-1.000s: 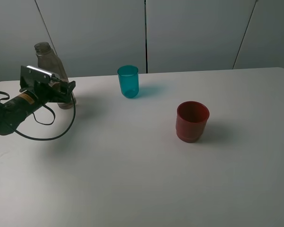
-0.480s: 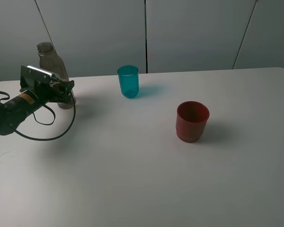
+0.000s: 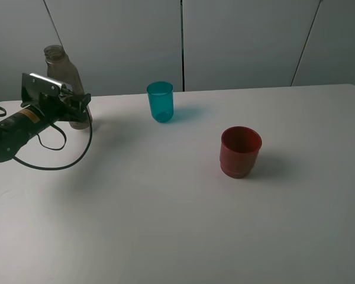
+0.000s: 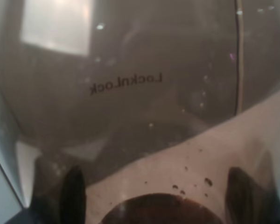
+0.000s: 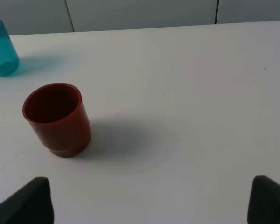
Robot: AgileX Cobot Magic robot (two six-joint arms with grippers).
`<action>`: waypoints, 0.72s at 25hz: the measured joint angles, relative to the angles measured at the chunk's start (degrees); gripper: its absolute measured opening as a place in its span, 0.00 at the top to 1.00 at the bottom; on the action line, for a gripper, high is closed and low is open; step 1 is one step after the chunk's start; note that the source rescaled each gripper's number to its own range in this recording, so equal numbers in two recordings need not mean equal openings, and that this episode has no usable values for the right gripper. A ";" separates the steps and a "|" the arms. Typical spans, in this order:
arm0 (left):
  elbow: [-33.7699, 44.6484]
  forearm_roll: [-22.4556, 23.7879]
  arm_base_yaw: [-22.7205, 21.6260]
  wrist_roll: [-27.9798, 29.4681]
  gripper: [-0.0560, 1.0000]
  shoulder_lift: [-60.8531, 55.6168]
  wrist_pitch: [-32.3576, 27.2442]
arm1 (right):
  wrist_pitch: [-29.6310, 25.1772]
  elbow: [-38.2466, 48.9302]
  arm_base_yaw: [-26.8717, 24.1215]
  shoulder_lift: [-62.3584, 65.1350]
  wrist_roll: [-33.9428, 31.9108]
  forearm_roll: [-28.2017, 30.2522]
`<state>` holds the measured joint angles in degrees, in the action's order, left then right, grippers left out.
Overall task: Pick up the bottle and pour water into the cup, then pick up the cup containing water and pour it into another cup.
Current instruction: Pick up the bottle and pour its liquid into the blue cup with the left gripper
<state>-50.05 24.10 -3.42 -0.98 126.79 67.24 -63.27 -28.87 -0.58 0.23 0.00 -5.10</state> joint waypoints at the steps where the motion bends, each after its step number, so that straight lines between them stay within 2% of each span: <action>1: 0.00 0.33 0.00 0.13 0.89 -0.58 0.00 | 0.00 0.00 0.00 0.00 0.00 0.00; 9: 0.00 2.50 0.13 2.32 0.89 -5.89 -0.77 | 0.00 0.00 0.00 0.00 0.00 0.00; 18: 0.10 2.79 4.45 2.30 0.89 -13.24 -15.80 | 0.00 0.00 0.00 0.00 0.33 0.00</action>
<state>-49.95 26.90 1.03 1.32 113.55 51.44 -63.27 -28.87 -0.58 0.23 0.33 -5.10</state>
